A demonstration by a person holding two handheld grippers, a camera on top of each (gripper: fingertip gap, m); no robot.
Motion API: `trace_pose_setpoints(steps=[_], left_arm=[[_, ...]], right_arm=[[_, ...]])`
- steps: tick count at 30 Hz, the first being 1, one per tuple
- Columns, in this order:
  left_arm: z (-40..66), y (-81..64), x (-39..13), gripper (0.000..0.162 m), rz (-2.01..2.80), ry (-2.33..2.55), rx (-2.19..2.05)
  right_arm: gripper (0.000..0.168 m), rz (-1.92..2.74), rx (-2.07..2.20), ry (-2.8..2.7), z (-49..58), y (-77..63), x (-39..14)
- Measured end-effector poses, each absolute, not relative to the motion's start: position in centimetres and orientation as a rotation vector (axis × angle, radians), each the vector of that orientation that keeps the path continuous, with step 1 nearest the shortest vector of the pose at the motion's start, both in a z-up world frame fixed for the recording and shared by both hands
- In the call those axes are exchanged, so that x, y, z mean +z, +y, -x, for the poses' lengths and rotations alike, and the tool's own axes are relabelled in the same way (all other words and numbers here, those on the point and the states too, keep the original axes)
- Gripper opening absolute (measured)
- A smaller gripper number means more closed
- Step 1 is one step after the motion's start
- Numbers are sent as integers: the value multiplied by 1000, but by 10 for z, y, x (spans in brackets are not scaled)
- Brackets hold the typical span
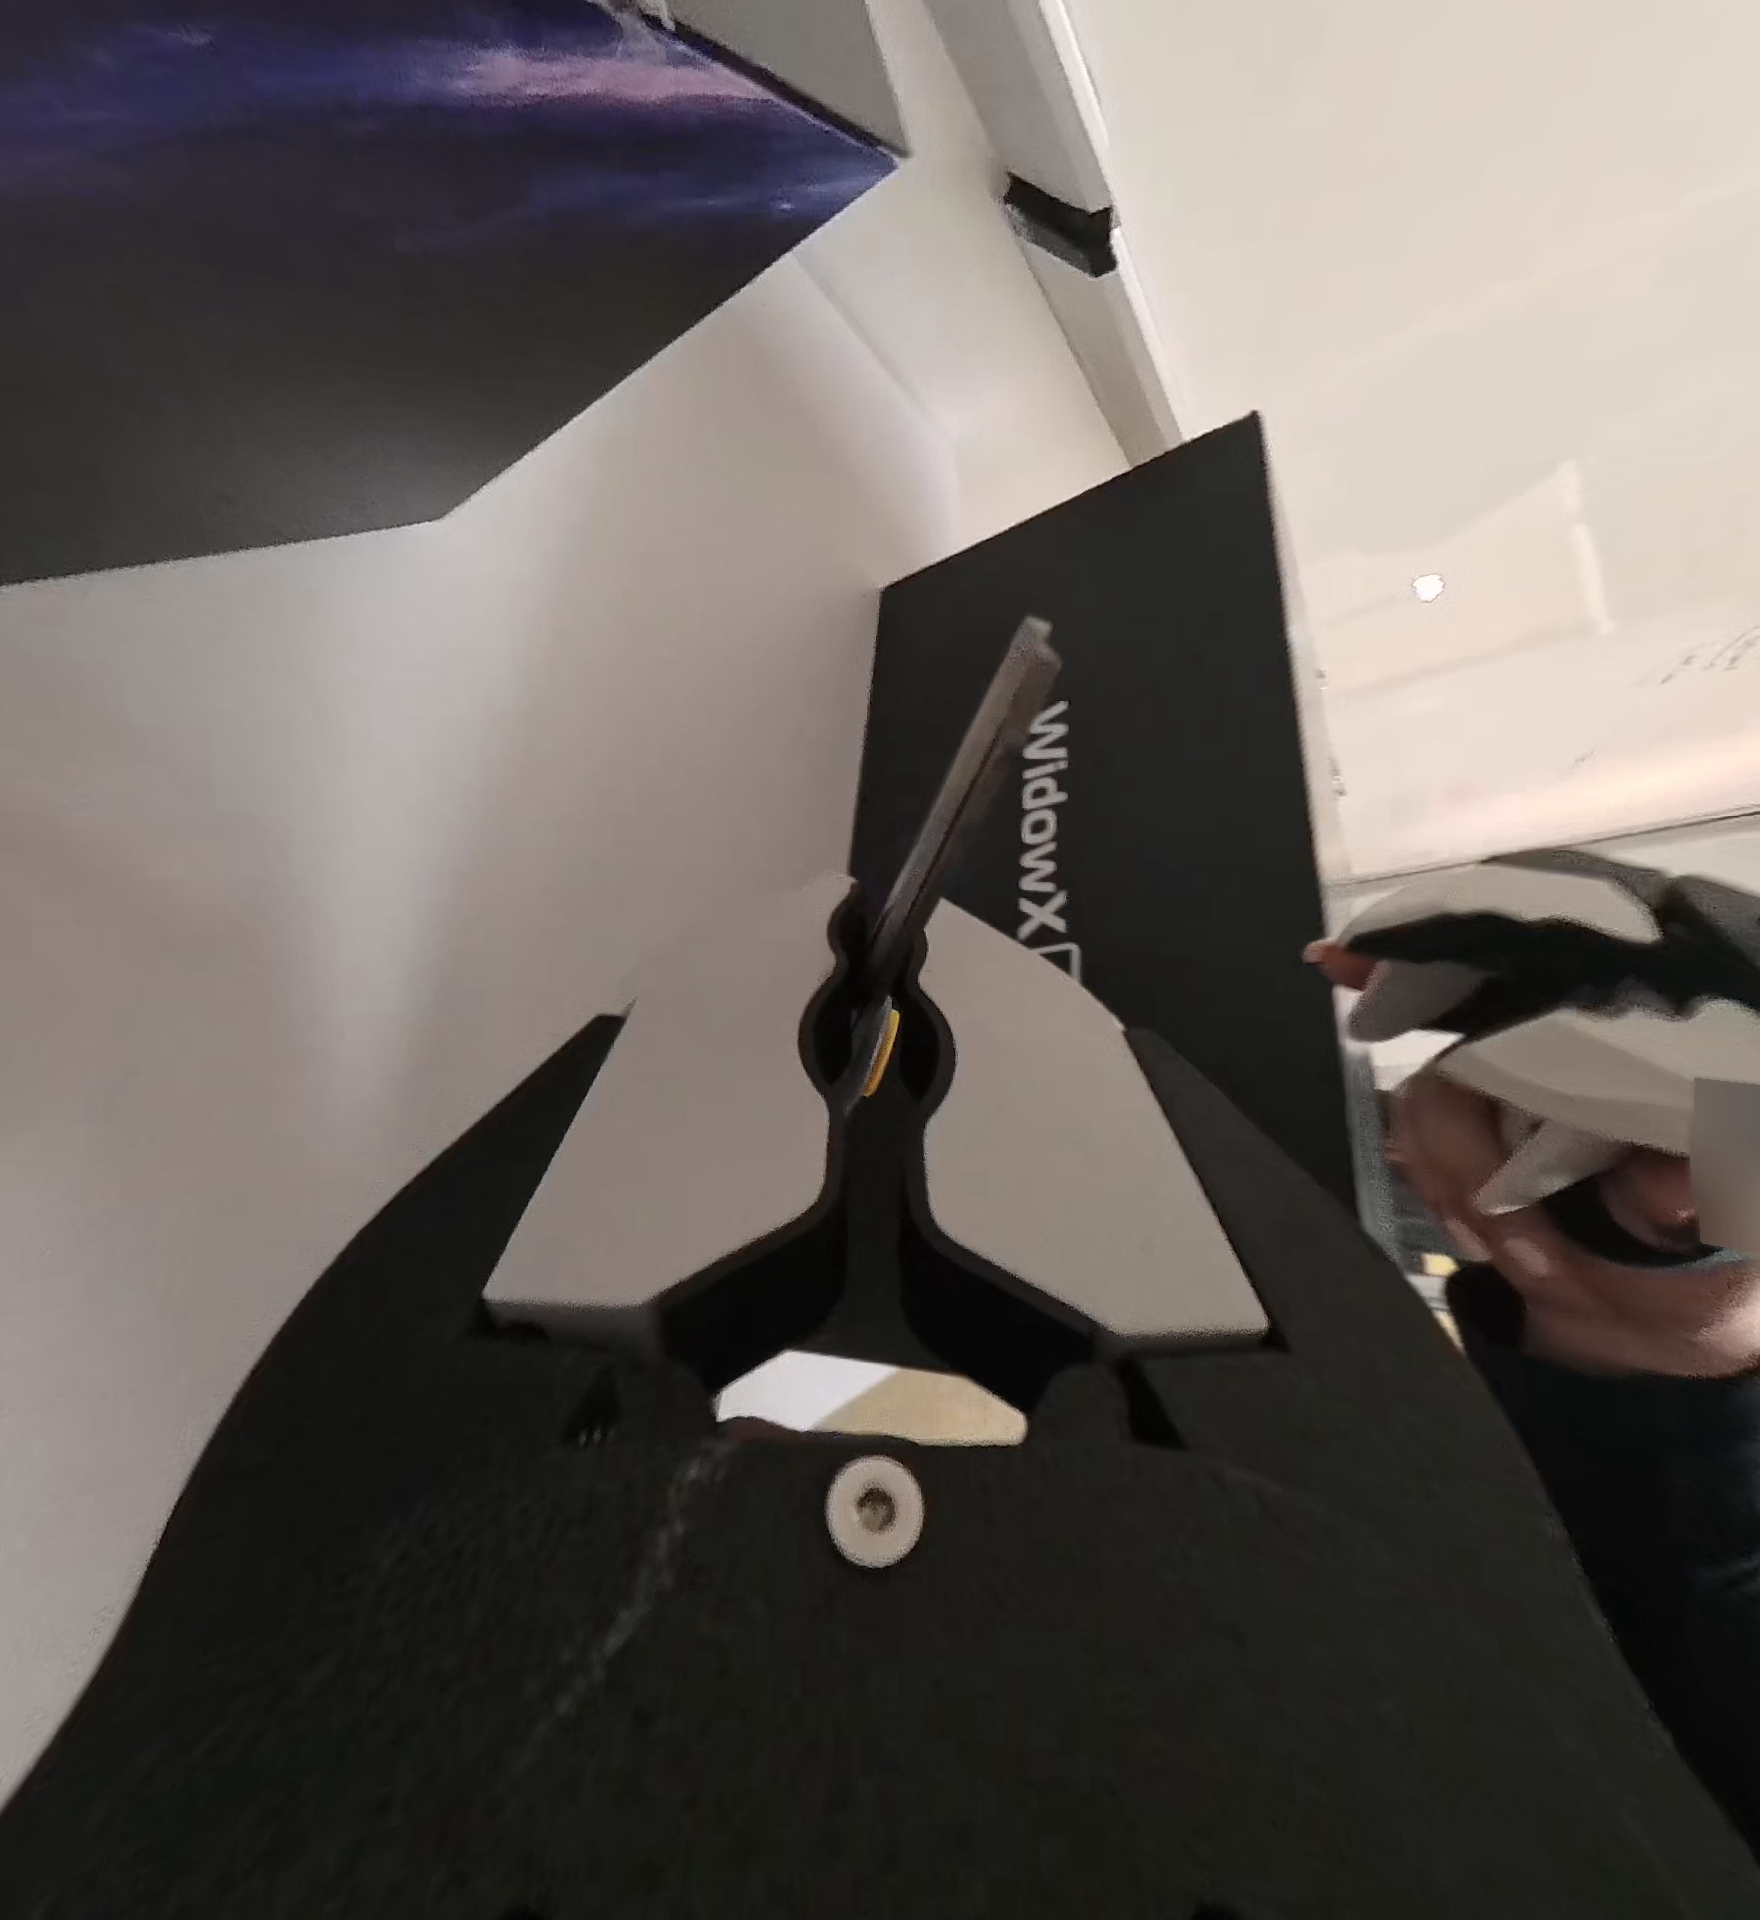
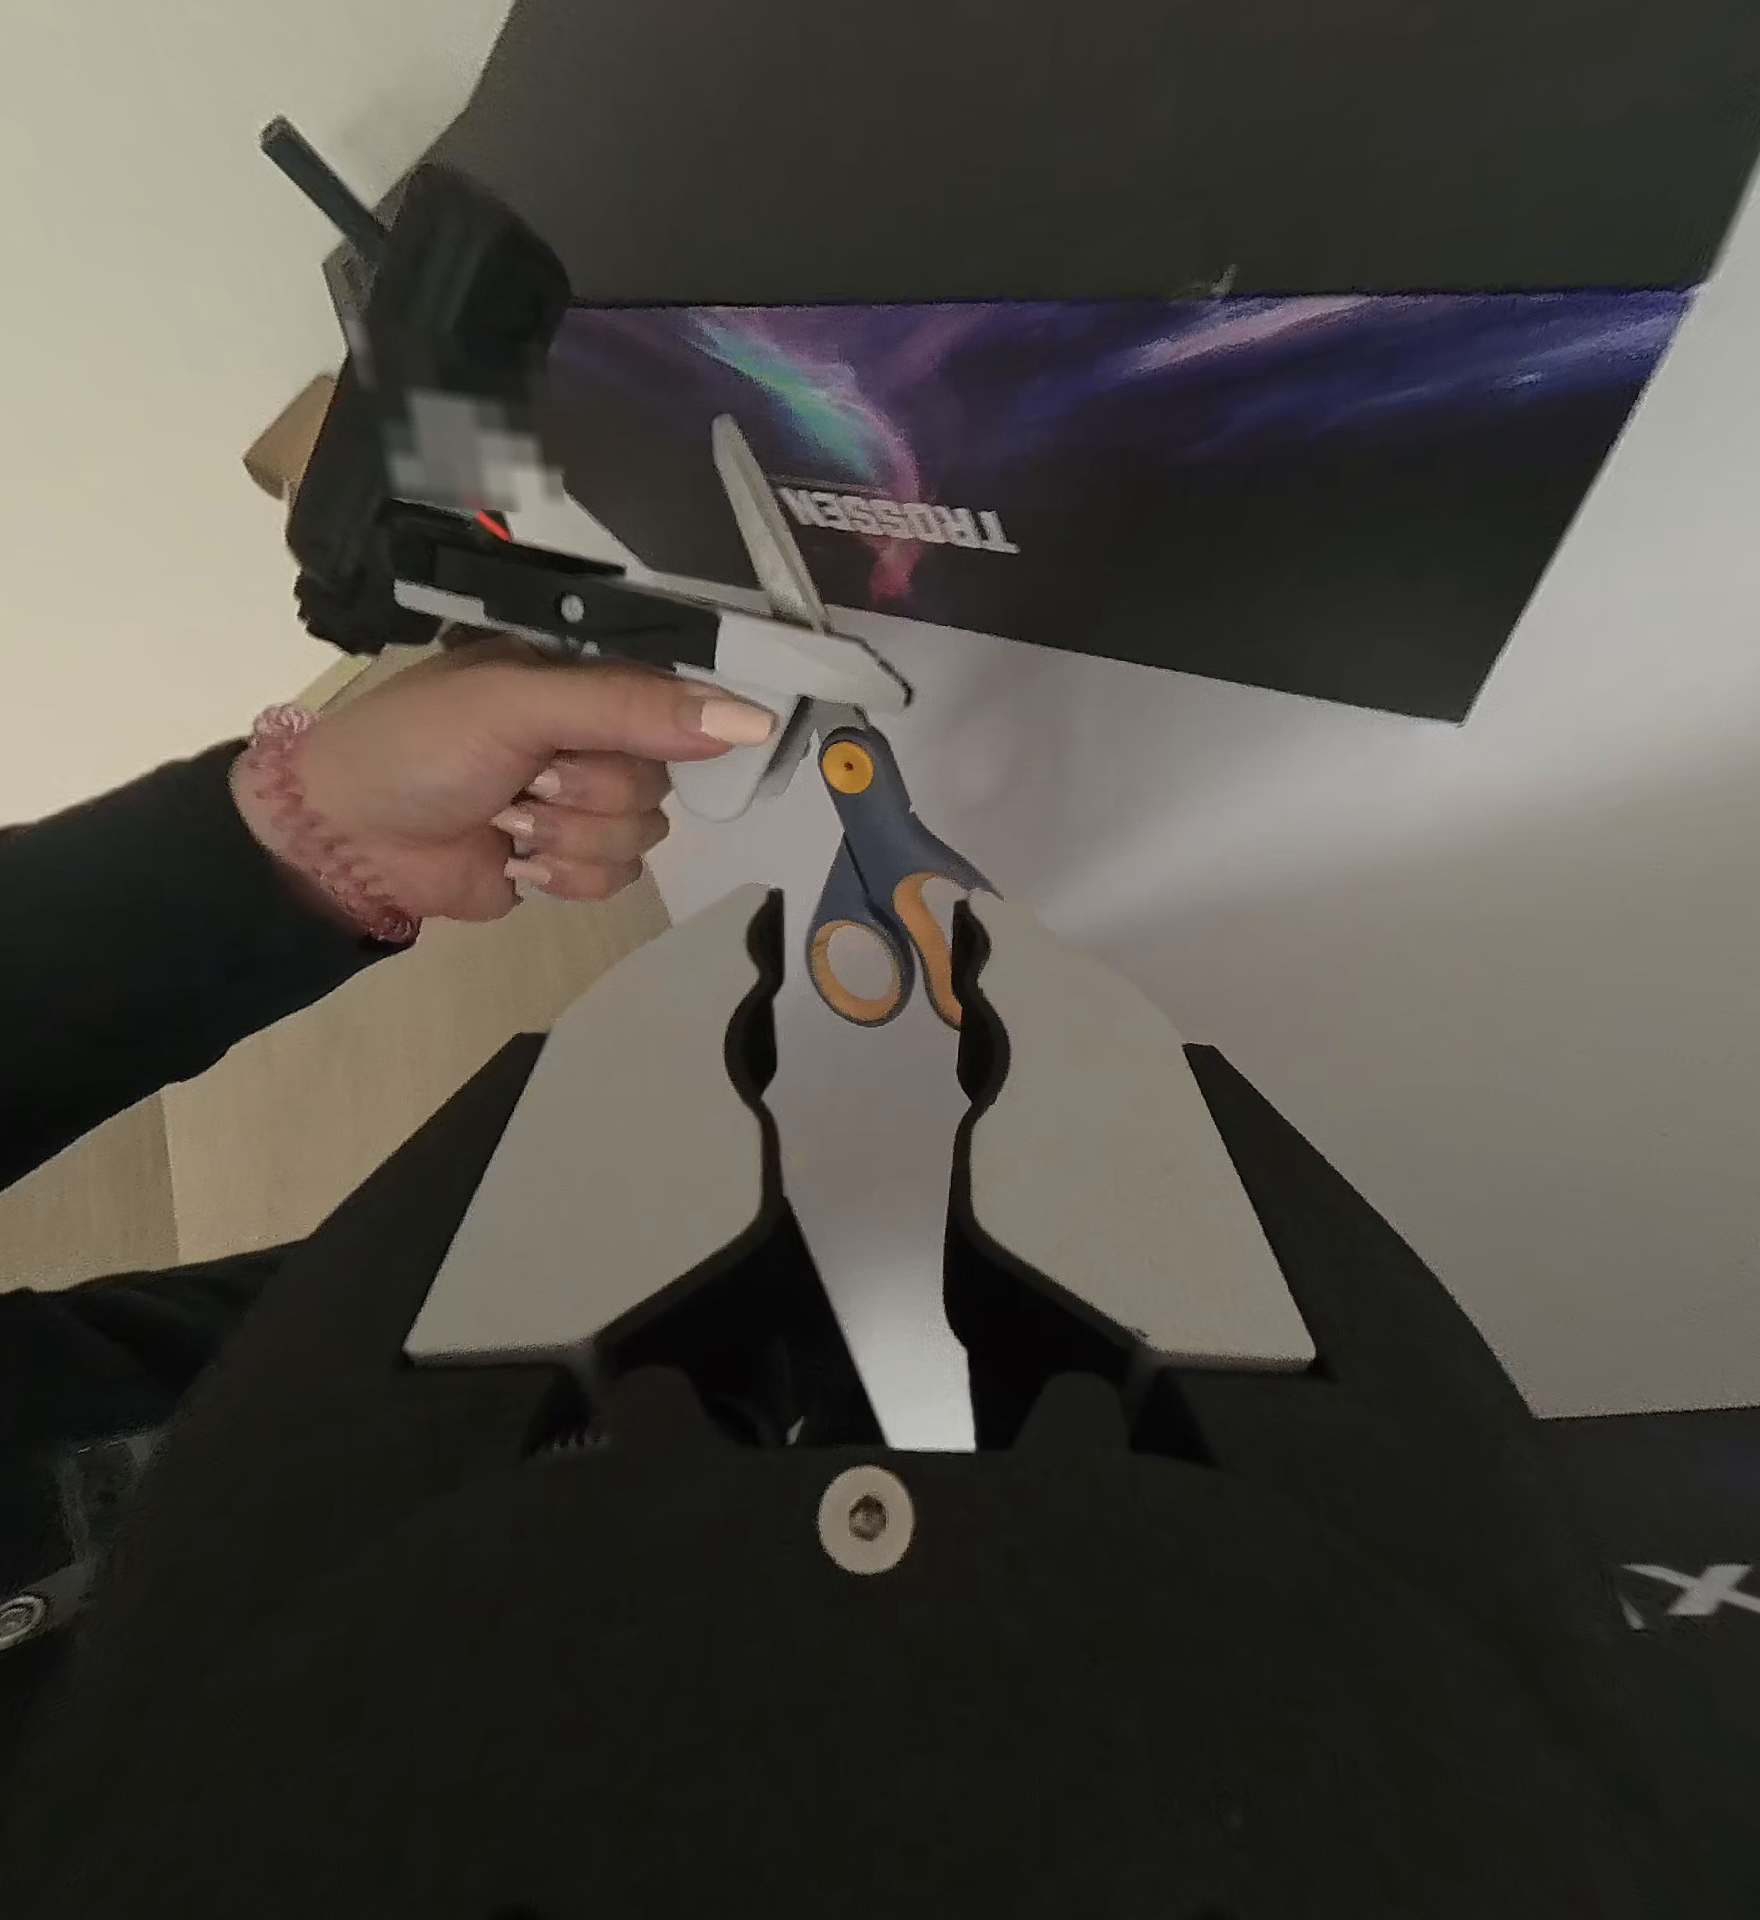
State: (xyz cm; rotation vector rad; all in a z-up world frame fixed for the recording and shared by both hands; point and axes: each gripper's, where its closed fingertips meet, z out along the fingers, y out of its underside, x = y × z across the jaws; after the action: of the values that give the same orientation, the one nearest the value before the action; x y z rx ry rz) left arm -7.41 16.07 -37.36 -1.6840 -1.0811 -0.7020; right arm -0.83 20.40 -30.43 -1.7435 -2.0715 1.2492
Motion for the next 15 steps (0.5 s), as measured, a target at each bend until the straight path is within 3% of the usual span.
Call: trace_pose_setpoints(steps=[8,15], left_arm=[[49,142,-320,2,1690,-981,-909],[20,142,-302,2,1711,-953,-1036]], right_arm=[[37,1667,1179,-2184,-38,138,-320],[40,1635,830,-2066,-48,124,-346]])
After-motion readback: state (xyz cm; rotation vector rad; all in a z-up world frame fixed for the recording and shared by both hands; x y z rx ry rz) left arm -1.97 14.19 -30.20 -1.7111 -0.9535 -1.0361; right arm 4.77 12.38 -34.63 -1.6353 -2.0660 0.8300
